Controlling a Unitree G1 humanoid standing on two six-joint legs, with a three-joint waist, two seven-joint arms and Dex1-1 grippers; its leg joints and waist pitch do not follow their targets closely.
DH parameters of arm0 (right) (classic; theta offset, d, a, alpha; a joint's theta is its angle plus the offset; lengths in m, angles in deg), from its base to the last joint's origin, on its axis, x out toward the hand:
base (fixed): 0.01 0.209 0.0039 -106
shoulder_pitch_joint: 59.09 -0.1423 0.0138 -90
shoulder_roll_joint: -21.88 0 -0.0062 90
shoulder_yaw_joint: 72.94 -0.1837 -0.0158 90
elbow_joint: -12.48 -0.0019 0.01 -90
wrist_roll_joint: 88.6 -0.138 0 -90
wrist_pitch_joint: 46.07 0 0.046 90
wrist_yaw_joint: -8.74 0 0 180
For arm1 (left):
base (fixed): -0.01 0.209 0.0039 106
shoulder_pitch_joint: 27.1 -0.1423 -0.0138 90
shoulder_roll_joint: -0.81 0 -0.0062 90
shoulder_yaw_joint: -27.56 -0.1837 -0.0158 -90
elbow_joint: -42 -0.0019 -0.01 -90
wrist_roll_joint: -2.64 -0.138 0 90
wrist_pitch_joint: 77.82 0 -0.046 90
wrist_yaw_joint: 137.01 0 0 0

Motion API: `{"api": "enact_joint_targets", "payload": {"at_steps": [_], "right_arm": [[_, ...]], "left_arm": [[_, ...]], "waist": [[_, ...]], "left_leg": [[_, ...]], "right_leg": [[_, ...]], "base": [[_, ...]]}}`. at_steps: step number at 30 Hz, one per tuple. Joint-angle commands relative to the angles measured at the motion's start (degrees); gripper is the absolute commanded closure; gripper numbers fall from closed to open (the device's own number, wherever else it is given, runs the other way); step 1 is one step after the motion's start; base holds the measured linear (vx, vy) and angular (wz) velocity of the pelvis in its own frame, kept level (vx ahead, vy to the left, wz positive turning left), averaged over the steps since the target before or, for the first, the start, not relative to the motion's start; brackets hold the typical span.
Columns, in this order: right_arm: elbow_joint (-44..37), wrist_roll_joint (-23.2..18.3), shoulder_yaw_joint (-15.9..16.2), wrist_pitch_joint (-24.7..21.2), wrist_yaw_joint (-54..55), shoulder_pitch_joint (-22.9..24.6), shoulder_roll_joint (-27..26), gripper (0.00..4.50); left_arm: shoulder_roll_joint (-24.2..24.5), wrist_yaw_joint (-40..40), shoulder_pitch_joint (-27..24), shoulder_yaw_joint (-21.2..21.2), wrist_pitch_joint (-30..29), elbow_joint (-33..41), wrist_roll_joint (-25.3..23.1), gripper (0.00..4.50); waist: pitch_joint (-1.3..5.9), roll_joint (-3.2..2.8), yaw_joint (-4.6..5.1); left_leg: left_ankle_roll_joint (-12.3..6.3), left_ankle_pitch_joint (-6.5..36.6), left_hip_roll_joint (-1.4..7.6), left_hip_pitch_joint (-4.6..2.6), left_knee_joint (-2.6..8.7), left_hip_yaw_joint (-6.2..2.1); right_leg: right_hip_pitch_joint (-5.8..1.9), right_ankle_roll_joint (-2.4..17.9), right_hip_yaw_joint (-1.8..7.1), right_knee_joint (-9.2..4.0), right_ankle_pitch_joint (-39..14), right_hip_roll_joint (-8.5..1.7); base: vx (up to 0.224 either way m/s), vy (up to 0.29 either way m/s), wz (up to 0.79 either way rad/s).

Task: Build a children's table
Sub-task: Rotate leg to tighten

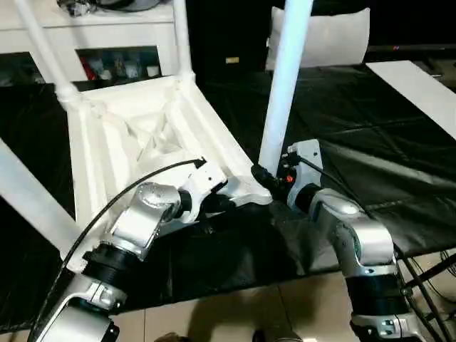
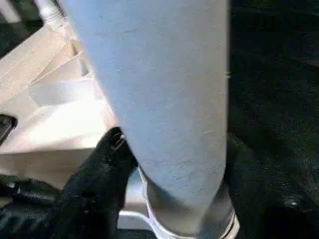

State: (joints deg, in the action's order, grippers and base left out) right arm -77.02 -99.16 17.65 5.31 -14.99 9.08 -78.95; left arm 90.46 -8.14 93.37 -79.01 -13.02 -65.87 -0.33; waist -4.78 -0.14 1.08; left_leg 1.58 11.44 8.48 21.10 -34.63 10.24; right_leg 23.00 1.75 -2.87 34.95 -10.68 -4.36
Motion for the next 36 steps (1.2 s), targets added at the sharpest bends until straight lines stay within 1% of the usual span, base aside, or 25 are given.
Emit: {"api": "enact_joint_targets", "payload": {"at_steps": [1,7,8,10,12,15,16,17,18,19,21,22,23,24,26,27,28,29,30,31,32,33,34,35,36], "right_arm": [[-2.02,-0.88,3.41,-1.89,-3.69,0.31,1.85,1.26],[-7.00,-2.03,3.21,-6.25,-6.00,-0.83,6.50,0.74],[-8.82,-3.51,2.30,-8.40,-6.90,-1.42,7.71,0.55],[-10.64,-4.75,2.60,-10.31,-8.50,-1.21,9.36,0.44],[-11.05,-4.51,4.03,-8.49,-9.96,0.44,10.10,0.36],[-11.24,-3.25,5.33,-6.15,-11.18,0.67,11.65,0.02],[-12.15,-3.65,5.50,-6.43,-12.26,0.65,12.56,0.02],[-12.87,-4.15,5.36,-6.42,-13.33,0.66,13.34,0.02],[-13.16,-4.40,5.25,-6.47,-13.75,0.68,13.63,0.02],[-13.33,-4.55,5.20,-6.49,-13.99,0.69,13.79,0.02],[-14.42,-5.60,4.95,-7.14,-15.83,0.10,16.36,0.02],[-14.61,-6.00,4.76,-7.28,-16.23,-0.06,16.60,0.02],[-14.37,-6.05,4.79,-6.60,-16.57,-0.06,16.61,0.02],[-14.15,-6.00,4.90,-6.06,-16.79,-0.03,16.63,0.02],[-14.07,-4.22,5.87,-4.02,-16.09,1.13,17.40,0.02],[-14.54,-3.82,5.69,-3.72,-15.58,1.82,17.67,0.02],[-15.46,-4.67,4.60,-3.67,-15.36,2.52,17.51,0.02],[-15.60,-4.78,4.49,-3.62,-15.38,2.66,17.56,0.02],[-16.14,-5.17,4.09,-3.46,-15.47,3.20,17.72,0.02],[-18.00,-5.65,3.70,-3.19,-15.27,5.20,18.06,0.02],[-18.21,-5.69,3.66,-3.14,-15.28,5.45,18.09,0.02],[-18.86,-5.81,3.52,-3.00,-15.32,6.22,18.20,0.02],[-19.64,-6.65,3.37,-3.88,-15.78,7.04,18.49,0.02],[-19.60,-6.76,3.45,-3.78,-16.09,7.24,18.73,0.02],[-19.88,-6.81,3.89,-3.04,-17.26,8.18,19.76,0.02]], "left_arm": [[-0.60,-0.66,0.25,-0.99,3.59,1.86,0.75,4.50],[2.28,-2.43,-1.23,-1.15,2.64,4.43,0.78,4.50],[3.51,-3.56,-1.59,-1.12,2.61,5.60,1.00,4.50],[4.90,-5.31,-2.21,-0.86,2.62,7.47,1.89,4.50],[6.32,-8.84,-2.92,-1.28,6.56,8.24,3.15,4.50],[6.57,-10.36,-2.74,-1.69,10.38,7.90,3.56,4.50],[6.46,-11.03,-2.63,-1.55,9.88,8.06,4.35,4.50],[6.51,-11.81,-2.47,-1.51,10.32,7.71,4.84,4.50],[6.55,-12.12,-2.41,-1.49,10.39,7.54,5.03,4.50],[6.57,-12.29,-2.37,-1.48,10.43,7.45,5.13,4.50],[7.54,-12.90,-0.49,-2.51,11.71,3.99,3.66,4.50],[7.75,-13.17,0.00,-2.70,11.99,3.24,3.45,4.50],[7.84,-13.39,0.71,-2.79,12.50,1.92,3.17,4.50],[7.86,-13.49,1.16,-2.81,12.82,1.04,3.00,4.50],[7.39,-14.27,2.47,-2.48,13.08,-1.04,3.33,4.50],[7.12,-14.70,2.91,-2.38,12.86,-1.34,3.67,4.50],[6.88,-15.88,3.56,-2.28,12.41,-1.73,4.64,4.50],[6.84,-15.93,3.54,-2.31,12.37,-1.66,4.71,4.50],[6.69,-16.12,3.48,-2.42,12.23,-1.44,4.97,4.50],[6.49,-15.57,3.07,-3.20,13.65,-1.73,4.32,4.50],[6.45,-15.46,3.00,-3.31,13.80,-1.73,4.19,4.50],[6.33,-15.12,2.78,-3.67,14.23,-1.74,3.79,4.50],[5.66,-14.24,3.12,-4.03,15.11,-2.95,3.19,4.50],[5.40,-14.11,3.18,-4.06,15.31,-3.31,3.17,4.50],[5.46,-13.56,2.71,-4.71,15.84,-2.92,2.28,4.50]], "waist": [[3.92,0.79,-0.37],[4.22,0.53,-0.83],[3.79,0.14,-1.12],[3.74,0.14,-1.24],[3.47,-0.89,-1.45],[3.07,-1.00,-1.50],[3.20,-1.88,-1.84],[3.07,-2.24,-2.01],[3.03,-1.82,-2.04],[3.11,-1.78,-2.42],[3.18,-2.91,-2.99],[3.16,-2.65,-2.99],[3.27,-3.94,-3.20],[3.40,-3.33,-3.12],[3.70,-4.36,-3.17],[3.81,-4.31,-3.17],[4.00,-4.93,-3.31],[4.03,-4.75,-3.20],[3.74,-5.09,-3.13],[3.70,-2.00,-2.64],[3.81,-3.27,-3.20],[3.71,-3.65,-3.11],[3.68,-2.71,-2.76],[2.96,-3.15,-2.81],[2.65,-3.64,-2.68]], "left_leg": [[-3.13,8.64,4.03,-0.35,4.26,-1.53],[-4.71,4.40,4.11,-0.05,3.96,-1.39],[-4.96,4.07,4.07,0.02,4.20,-1.54],[-5.53,3.36,4.19,0.09,4.15,-1.58],[-5.25,5.14,4.19,-0.10,4.25,-1.59],[-3.42,8.37,4.32,-0.36,4.53,-1.54],[-2.62,8.97,4.40,-0.74,4.41,-1.55],[-2.26,8.76,4.42,-0.64,4.40,-1.57],[-2.38,8.60,4.43,-0.57,4.45,-1.45],[-2.64,7.18,4.41,-0.48,4.31,-1.46],[-3.01,6.09,4.34,-0.59,4.18,-1.53],[-3.16,5.93,4.31,-0.50,4.17,-1.49],[-2.86,7.07,4.29,-0.66,4.16,-1.56],[-2.69,7.54,4.13,-0.29,4.07,-1.78],[-2.58,7.32,3.98,-0.22,3.75,-1.76],[-2.61,6.76,3.99,-0.16,3.72,-1.71],[-2.75,6.34,4.01,-0.28,3.58,-1.74],[-2.99,5.93,3.93,-0.03,3.54,-1.79],[-3.37,5.84,3.97,0.10,3.58,-1.84],[-4.50,4.93,3.96,0.32,3.72,-1.49],[-4.81,3.60,3.98,0.36,3.52,-1.77],[-5.71,3.09,4.13,0.21,3.44,-1.58],[-6.13,3.13,4.15,0.23,3.54,-1.43],[-6.30,3.83,4.13,0.36,3.71,-1.59],[-5.99,5.51,4.18,0.18,3.79,-1.64]], "right_leg": [[-2.73,10.69,3.14,-4.80,-14.01,-4.24],[-2.99,12.23,2.97,-4.03,-8.15,-4.09],[-2.97,12.59,2.91,-3.99,-6.92,-4.03],[-3.01,13.23,2.90,-3.58,-3.78,-3.99],[-2.72,13.70,2.79,-3.86,-4.61,-4.09],[-2.57,13.69,2.81,-4.32,-7.62,-3.93],[-2.47,13.86,2.91,-4.18,-8.19,-4.01],[-2.57,14.13,2.92,-4.06,-7.71,-3.96],[-2.62,14.09,2.93,-4.22,-7.38,-3.85],[-2.77,14.34,2.97,-3.85,-5.94,-3.99],[-2.72,14.59,2.87,-3.71,-3.77,-3.95],[-2.75,14.64,2.85,-3.75,-3.23,-3.90],[-2.68,14.87,2.57,-3.97,-2.77,-3.85],[-3.25,15.41,2.59,-3.55,-2.27,-4.06],[-3.40,15.42,2.56,-3.70,-3.39,-4.31],[-3.47,15.19,2.54,-3.89,-3.69,-4.26],[-3.46,15.07,2.44,-3.93,-3.56,-4.21],[-3.61,15.13,2.42,-3.79,-3.20,-4.17],[-3.52,15.02,2.35,-3.78,-3.02,-4.11],[-3.69,14.77,2.49,-4.00,-3.15,-3.98],[-3.80,14.83,2.54,-3.34,-3.31,-4.33],[-3.32,14.13,2.45,-3.67,-4.89,-4.32],[-3.26,13.82,2.39,-3.93,-5.68,-4.12],[-2.95,13.11,2.27,-4.02,-7.95,-4.12],[-2.70,12.44,2.26,-4.45,-10.66,-4.15]], "base": [[0.000,0.000,0.00],[0.000,0.000,0.00],[0.000,0.000,0.00],[0.000,0.000,0.00],[0.000,0.000,0.00],[0.000,0.000,0.00],[0.000,0.000,0.00],[0.000,0.000,0.00],[0.000,0.000,0.00],[0.000,0.000,0.00],[0.000,0.000,0.00],[0.000,0.000,0.00],[0.000,0.000,0.00],[0.000,0.000,0.00],[0.000,0.000,0.00],[0.000,0.000,0.00],[0.000,0.000,0.00],[0.000,0.000,0.00],[0.000,0.000,0.00],[0.000,0.000,0.00],[0.000,0.000,0.00],[0.000,0.000,0.00],[0.000,0.000,0.00],[0.000,0.000,0.00],[0.000,0.000,0.00]]}}
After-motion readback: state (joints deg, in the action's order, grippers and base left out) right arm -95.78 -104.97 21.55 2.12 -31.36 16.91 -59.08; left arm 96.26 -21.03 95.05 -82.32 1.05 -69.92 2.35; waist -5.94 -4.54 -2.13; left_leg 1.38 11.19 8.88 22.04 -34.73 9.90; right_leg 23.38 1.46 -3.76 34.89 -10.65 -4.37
